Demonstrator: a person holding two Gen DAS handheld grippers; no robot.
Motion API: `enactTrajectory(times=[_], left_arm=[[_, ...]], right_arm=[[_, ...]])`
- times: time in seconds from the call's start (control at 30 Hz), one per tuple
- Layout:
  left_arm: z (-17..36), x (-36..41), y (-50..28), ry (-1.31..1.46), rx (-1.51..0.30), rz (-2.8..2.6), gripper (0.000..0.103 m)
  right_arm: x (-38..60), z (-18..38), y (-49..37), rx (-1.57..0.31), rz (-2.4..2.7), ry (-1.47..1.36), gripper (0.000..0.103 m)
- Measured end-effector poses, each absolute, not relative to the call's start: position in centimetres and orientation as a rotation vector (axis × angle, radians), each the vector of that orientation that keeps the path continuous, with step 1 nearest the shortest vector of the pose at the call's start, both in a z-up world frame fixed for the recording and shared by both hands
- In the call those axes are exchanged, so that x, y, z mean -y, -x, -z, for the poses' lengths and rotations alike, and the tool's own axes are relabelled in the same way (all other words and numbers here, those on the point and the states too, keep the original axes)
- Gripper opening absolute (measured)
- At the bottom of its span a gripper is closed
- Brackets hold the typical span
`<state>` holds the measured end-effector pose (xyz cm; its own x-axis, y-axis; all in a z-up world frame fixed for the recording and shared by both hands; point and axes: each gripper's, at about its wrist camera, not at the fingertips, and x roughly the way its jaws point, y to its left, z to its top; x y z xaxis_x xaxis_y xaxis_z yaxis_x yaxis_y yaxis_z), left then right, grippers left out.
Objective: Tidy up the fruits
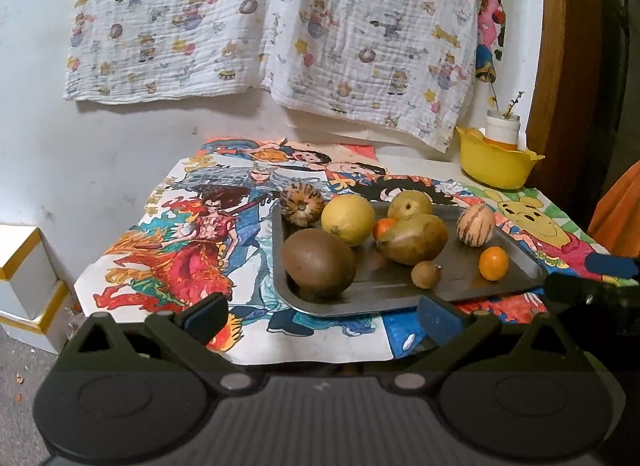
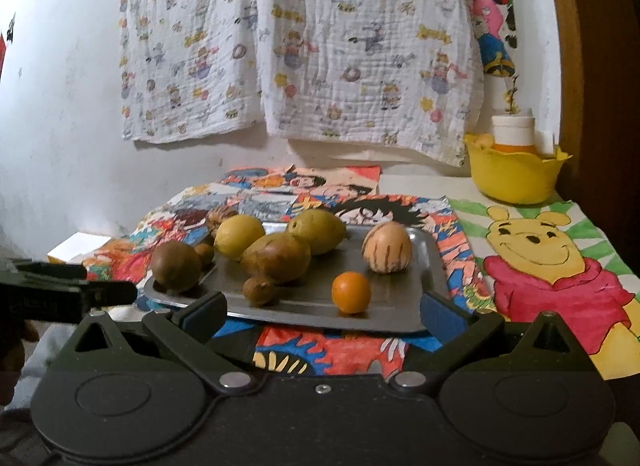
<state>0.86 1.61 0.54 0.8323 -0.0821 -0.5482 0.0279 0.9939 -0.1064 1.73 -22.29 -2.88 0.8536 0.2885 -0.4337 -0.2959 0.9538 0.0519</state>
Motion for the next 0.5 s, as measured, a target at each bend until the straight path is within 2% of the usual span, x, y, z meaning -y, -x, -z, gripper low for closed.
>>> enactTrajectory(times=[0.5], left_arm=[[-0.35,-1.56,-0.03,0.095,-0.588,0.033,0.102]], right_arm=[[21.86,3.39,-1.13,-0.452,-0.310,0.020,0.102]])
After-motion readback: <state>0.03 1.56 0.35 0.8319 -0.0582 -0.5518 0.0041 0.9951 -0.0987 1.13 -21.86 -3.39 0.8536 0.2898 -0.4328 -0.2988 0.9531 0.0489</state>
